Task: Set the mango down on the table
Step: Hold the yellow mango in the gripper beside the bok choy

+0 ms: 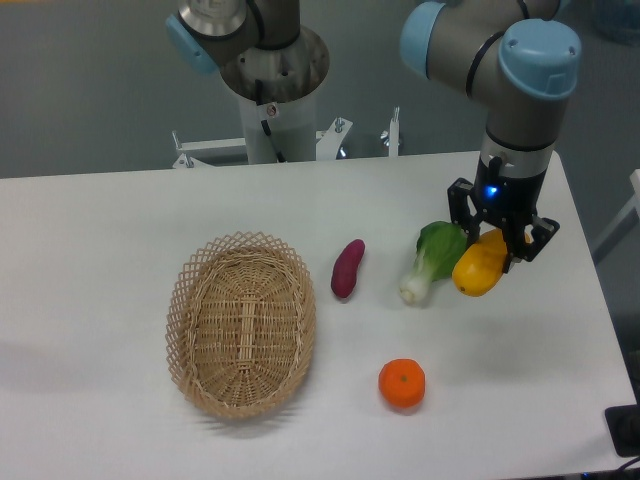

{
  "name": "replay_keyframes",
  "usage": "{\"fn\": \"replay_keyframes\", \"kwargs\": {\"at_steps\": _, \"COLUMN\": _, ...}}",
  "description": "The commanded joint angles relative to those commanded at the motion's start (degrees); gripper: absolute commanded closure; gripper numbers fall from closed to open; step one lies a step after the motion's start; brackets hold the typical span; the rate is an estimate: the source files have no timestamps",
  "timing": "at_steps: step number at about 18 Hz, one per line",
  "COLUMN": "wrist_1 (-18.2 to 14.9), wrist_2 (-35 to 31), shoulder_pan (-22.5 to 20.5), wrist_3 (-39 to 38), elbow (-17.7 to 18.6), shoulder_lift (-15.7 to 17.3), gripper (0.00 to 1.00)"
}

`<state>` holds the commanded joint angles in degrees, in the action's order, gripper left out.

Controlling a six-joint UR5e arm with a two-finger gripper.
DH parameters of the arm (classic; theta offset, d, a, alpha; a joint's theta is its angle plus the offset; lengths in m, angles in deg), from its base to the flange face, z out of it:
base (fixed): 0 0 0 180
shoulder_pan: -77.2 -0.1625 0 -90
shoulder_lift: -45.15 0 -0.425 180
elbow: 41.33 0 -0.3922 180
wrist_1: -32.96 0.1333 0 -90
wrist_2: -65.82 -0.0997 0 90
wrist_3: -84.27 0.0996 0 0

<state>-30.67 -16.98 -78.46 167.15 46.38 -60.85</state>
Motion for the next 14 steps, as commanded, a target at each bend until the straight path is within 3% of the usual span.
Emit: {"fn": "replay_keyframes", "kwargs": {"at_steps": 14, "wrist_1": 1.6, "wrist_2": 0.0, "shoulder_pan": 0.2, "wrist_3": -0.7, "elbow": -0.6, "shoulder_lift": -2.0, "gripper": 0.50}}
